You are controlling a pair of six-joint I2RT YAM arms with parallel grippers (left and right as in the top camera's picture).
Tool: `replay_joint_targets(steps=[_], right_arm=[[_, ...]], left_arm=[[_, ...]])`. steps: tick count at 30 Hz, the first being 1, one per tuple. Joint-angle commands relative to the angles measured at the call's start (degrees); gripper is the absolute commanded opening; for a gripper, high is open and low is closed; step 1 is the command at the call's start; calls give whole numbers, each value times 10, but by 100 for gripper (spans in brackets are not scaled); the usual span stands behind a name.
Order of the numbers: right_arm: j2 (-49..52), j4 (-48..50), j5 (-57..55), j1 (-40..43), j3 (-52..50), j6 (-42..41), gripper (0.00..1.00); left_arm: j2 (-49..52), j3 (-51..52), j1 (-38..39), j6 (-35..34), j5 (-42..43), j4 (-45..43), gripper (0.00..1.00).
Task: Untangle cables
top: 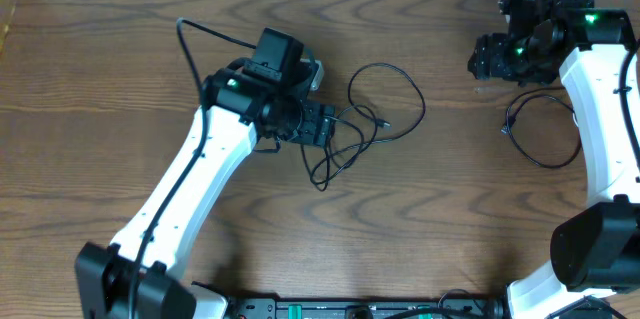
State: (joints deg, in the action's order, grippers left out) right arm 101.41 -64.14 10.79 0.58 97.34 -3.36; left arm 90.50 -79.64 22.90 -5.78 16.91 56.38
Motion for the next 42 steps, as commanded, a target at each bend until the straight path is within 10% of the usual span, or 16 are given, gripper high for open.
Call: replay_joint_targets(steps=[1,15,21,35,42], right_arm=[[0,-5,-7,-3,1,7,70],[0,-19,40,-3,1,9,76],[0,-102,104,-19,0,27,79],[0,21,127,-276,-206,-24,80],[0,220,-38,-429,-302,-257,80]], left_arm=[[42,-4,1,65,-35,76,89],[57,-5,0,396,286,279,98],[57,-5,-8,-9,-46,78,98],[56,-5,-184,-85,-45,80,98],[56,-5,-198,-125,-142,82,98]])
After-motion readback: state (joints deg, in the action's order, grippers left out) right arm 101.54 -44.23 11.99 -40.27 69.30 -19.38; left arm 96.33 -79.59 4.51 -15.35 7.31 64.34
